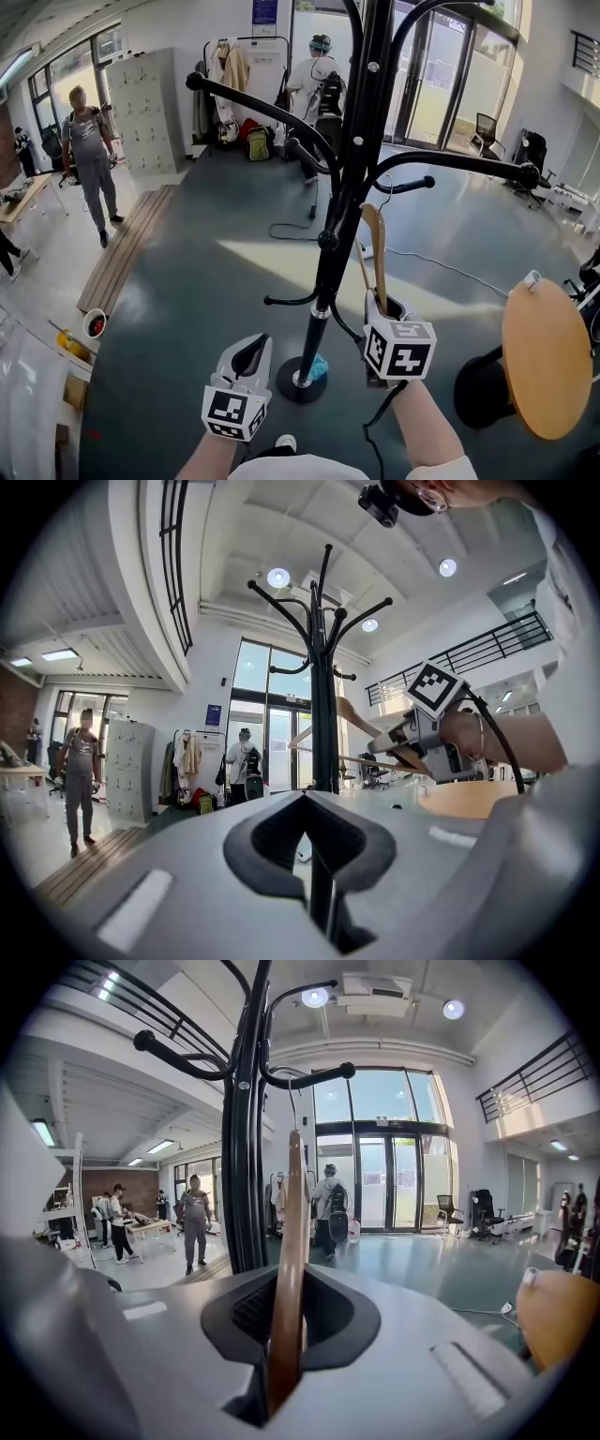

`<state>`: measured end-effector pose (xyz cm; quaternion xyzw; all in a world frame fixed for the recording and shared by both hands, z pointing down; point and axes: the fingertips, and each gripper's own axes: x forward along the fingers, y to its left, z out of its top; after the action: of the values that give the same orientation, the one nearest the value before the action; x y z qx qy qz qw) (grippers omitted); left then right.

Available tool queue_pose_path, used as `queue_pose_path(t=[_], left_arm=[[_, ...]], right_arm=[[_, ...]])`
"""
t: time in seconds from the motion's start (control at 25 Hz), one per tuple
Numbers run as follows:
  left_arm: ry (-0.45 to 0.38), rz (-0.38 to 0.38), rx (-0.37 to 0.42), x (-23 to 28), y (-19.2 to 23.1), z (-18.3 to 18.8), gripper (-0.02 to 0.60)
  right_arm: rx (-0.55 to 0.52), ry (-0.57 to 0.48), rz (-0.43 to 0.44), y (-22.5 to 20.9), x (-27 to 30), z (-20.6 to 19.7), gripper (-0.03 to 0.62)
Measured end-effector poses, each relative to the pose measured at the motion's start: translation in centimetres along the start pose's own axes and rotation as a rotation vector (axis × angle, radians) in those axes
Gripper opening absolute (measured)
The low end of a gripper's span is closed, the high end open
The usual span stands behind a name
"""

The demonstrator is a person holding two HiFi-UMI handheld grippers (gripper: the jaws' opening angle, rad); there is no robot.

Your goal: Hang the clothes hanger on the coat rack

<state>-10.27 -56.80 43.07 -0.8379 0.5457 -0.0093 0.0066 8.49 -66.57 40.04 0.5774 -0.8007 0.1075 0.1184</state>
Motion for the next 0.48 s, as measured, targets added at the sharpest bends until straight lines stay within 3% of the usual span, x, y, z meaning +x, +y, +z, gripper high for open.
queue_pose_path(t=[0.48], left_arm=[[0.007,0.010,0.001,-0.4,-0.3,-0.2,0.000]], right_arm=[[0.004,-0.024,-0.003,-0.2,-0.4,-1.2,0.060]])
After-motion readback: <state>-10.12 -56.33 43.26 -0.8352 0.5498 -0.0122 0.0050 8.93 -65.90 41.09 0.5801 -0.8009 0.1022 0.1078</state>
